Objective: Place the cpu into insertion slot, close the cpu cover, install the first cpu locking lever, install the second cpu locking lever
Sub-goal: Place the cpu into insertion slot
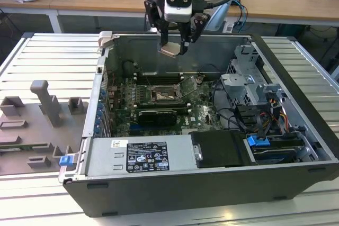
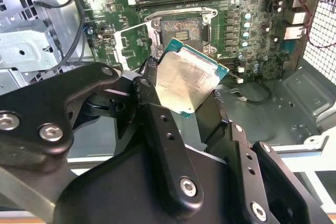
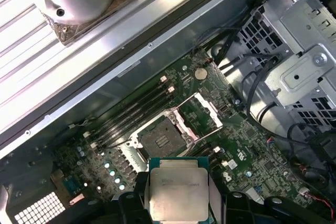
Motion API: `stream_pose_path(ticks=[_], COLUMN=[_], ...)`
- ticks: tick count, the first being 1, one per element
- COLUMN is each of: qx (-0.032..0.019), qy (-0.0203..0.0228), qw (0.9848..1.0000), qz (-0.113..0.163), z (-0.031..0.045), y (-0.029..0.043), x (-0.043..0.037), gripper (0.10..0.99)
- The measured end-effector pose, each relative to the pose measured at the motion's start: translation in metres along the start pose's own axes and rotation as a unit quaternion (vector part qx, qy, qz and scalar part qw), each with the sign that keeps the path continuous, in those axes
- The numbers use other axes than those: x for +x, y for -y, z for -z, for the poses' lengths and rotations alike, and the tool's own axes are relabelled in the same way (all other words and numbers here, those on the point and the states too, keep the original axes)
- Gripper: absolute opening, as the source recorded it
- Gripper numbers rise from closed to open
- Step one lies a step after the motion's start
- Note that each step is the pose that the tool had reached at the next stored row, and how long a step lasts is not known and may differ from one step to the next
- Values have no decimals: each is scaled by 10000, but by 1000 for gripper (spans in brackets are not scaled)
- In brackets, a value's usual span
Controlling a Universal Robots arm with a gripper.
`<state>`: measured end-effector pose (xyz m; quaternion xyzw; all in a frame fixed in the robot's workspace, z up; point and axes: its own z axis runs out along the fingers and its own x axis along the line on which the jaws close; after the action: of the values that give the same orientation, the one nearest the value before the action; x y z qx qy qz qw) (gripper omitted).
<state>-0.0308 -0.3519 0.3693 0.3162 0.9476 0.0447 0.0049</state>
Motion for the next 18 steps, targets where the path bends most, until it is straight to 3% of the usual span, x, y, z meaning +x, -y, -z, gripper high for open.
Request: stream_pose_path(ticks=[6, 10, 18], qx=[-5, -9, -21], qy=[21, 44, 97], qw=[9997, 9987, 9938], qz=[-241, -502, -1105], z=[-4, -8, -23], y=[0, 1, 1], x=[0, 0, 0], gripper=[537, 537, 537])
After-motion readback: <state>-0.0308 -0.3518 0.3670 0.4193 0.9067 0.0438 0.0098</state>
